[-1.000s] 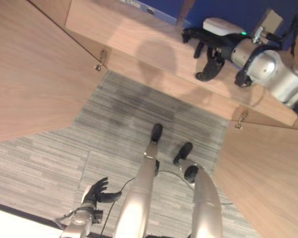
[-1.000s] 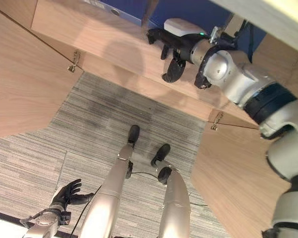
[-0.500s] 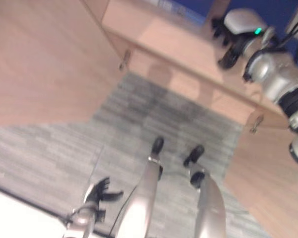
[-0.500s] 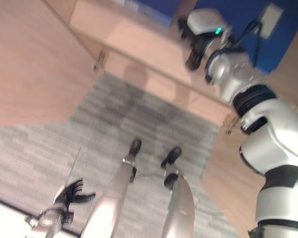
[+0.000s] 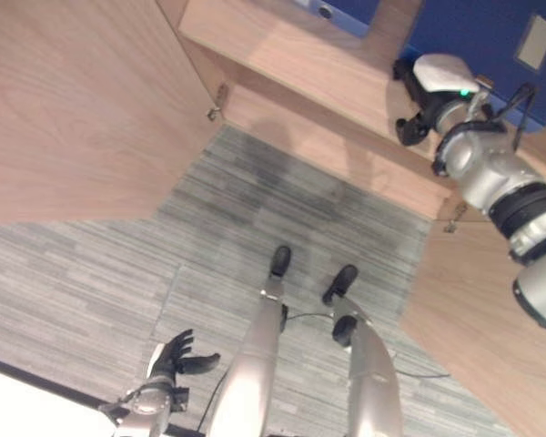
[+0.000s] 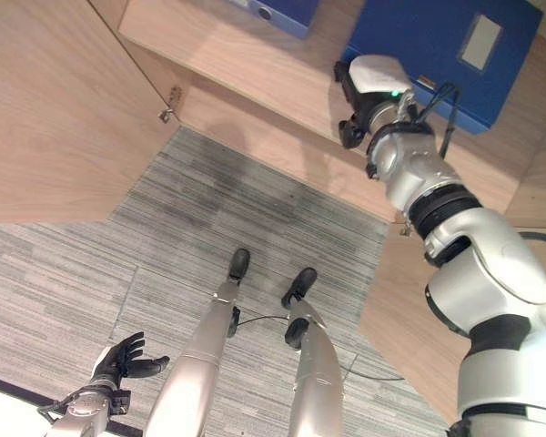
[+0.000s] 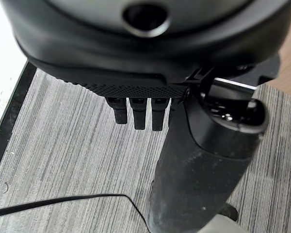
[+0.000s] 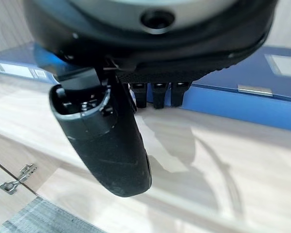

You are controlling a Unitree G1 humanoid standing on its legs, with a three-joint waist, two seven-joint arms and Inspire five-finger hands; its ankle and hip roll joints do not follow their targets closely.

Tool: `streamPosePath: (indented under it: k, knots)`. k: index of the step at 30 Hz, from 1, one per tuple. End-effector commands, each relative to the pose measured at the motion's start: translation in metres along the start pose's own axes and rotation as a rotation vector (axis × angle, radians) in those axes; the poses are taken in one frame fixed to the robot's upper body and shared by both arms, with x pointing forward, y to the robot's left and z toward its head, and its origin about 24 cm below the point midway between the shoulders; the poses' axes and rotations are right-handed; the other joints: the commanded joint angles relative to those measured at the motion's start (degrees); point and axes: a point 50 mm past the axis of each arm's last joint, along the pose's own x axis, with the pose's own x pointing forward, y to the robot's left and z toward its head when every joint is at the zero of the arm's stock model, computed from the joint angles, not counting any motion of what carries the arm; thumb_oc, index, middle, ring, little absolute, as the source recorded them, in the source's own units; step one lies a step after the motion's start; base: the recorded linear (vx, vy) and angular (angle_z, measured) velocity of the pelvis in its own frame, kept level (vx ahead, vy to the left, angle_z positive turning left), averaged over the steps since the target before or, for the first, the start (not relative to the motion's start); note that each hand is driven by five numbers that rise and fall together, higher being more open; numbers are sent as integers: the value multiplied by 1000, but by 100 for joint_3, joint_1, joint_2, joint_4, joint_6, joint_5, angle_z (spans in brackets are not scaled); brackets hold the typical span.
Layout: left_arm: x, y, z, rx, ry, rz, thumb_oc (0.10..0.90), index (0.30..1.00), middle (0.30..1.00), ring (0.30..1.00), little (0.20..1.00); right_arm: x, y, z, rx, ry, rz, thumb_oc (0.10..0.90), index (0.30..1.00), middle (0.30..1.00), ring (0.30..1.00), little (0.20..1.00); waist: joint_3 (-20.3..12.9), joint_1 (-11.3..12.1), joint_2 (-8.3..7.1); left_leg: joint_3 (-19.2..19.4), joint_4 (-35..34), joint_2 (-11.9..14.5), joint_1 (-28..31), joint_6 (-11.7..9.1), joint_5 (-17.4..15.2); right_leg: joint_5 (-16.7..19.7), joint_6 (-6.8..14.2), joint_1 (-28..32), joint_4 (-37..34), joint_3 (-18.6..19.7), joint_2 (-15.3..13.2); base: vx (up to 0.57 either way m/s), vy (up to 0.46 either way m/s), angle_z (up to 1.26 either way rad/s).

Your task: Put the empty folder in the office cabinet

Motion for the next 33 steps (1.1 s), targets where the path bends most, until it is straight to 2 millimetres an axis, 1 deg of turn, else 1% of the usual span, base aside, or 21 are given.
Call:
streamPosePath:
  k: [1,4,9,10,13,15,16,17,18,19,20,21,22,23,25,27,28,29,30,31,33]
  knots:
    - [-19,13,-56,-17,182,71,800,900,900,900,900,-9,-24,-33,-55,81,-65,800,900,900,900,900,143,-46,257,18,-843,110,662,60,-93,-579,253,662,171,-152,119,32,-37,-6]
    - [-21,14,-62,-18,209,82,800,900,900,900,900,-14,-18,-19,-87,18,-82,800,900,900,900,900,143,-86,254,29,-1090,133,1025,70,-34,-516,301,995,-33,-120,141,34,-19,-7]
    - [-21,15,-65,0,228,91,800,900,900,900,900,-22,-6,-7,-120,-40,-97,800,900,900,900,900,143,-115,274,53,-1384,146,1519,79,24,-463,346,1421,-237,-68,173,24,-2,-5]
    - [-21,16,-67,10,240,91,800,900,900,900,900,-26,4,-3,-106,-61,-74,800,900,900,900,900,143,-120,272,71,-1507,164,1766,69,47,-453,360,1664,-355,-42,201,43,-15,-6]
    - [-21,16,-68,10,250,93,800,900,900,900,900,-30,15,2,-89,-83,-44,800,900,900,900,900,139,-127,258,107,-1612,173,2011,47,62,-403,381,1903,-504,-18,244,26,-17,-7]
    - [-22,17,-75,13,286,98,800,900,900,900,900,-37,37,5,-51,-99,22,800,900,900,900,900,-32,-151,204,155,-1751,223,2275,14,76,-344,402,2186,-767,39,334,44,-31,-13]
    - [-22,18,-75,13,287,99,800,900,900,900,900,-37,38,5,-50,-99,23,800,900,900,900,900,-33,-147,201,158,-1761,226,2288,12,79,-337,401,2199,-782,40,339,32,-21,-15]
    - [-23,18,-77,10,298,103,800,900,900,900,900,-39,44,7,-29,-104,42,800,900,900,900,900,-118,-161,167,190,-1819,251,2377,-10,91,-299,411,2289,-891,73,379,-41,-10,-19]
    - [-22,18,-79,15,314,110,800,900,900,900,900,-44,62,6,25,-96,95,800,900,900,900,900,-293,-184,113,265,-1927,276,2469,-5,246,-133,387,2406,-1092,51,419,3,-14,-20]
    - [-22,16,-83,18,340,109,800,900,900,900,900,-52,83,2,81,-81,167,800,900,900,900,900,-506,-245,91,291,-2061,296,2649,-24,266,-124,401,2571,-1212,119,459,5,-5,-16]
    - [-21,14,-84,19,354,108,800,900,900,900,900,-58,97,-1,135,-64,214,800,900,900,900,900,-603,-285,80,288,-2103,309,2761,-24,267,-133,396,2650,-1224,167,468,129,-1,-17]
    - [-22,12,-88,33,383,102,800,900,900,900,900,-73,118,-11,194,-34,296,800,900,900,900,900,-778,-368,75,327,-2165,323,2969,-30,232,-186,394,2820,-1268,215,481,137,39,-23]
    - [-19,9,-86,37,385,96,800,900,900,900,900,-92,139,-26,260,27,365,800,900,900,900,900,-913,-467,62,371,-2101,319,3096,-32,176,-195,405,2959,-1269,261,473,119,41,-21]
    - [-19,9,-86,38,385,96,800,900,900,900,900,-92,139,-26,260,28,366,800,900,900,900,900,-912,-458,61,374,-2100,319,3101,-32,173,-193,405,2963,-1272,265,474,62,68,-11]
    - [-18,12,-85,56,381,105,800,900,900,900,900,-106,150,-36,309,54,414,800,900,900,900,900,-1031,-454,-57,13,-1853,306,3103,-52,62,-141,418,3002,-1334,521,522,12,68,-18]
    - [-15,6,-80,62,363,90,800,900,900,900,900,-118,165,-44,355,93,468,800,900,900,900,900,-1153,-427,-167,-734,-1639,209,3164,-126,-113,-60,469,3005,-1409,898,566,10,101,-64]
    - [-13,1,-78,66,356,75,800,900,900,900,900,-124,173,-49,364,123,497,800,900,900,900,900,-1238,-458,-162,-946,-1646,177,3230,-134,-164,-43,493,3028,-1430,1033,594,41,126,-136]
    - [-12,-3,-76,79,357,58,800,900,900,900,900,-133,182,-55,387,159,526,800,900,900,900,900,-1377,-527,-143,-988,-1780,189,3368,-115,-197,-21,508,3063,-1462,1103,624,99,249,-144]
    - [-15,-11,-82,112,384,23,800,900,900,900,900,-156,198,-70,428,247,580,800,900,900,900,900,-1649,-673,-71,-865,-1957,152,3634,-20,-296,49,576,3147,-1532,1228,593,101,313,-108]
    - [-17,-14,-87,142,409,10,800,900,900,900,900,-163,204,-71,454,266,593,800,900,900,900,900,-1757,-730,-35,-750,-2003,125,3770,24,-363,102,621,3172,-1561,1390,583,62,356,-31]
    - [-19,-17,-92,203,438,-12,800,900,900,900,900,-177,220,-69,507,310,635,800,900,900,900,900,-1919,-821,20,-539,-2103,65,3944,89,-369,168,682,3191,-1597,1605,542,-8,269,-42]
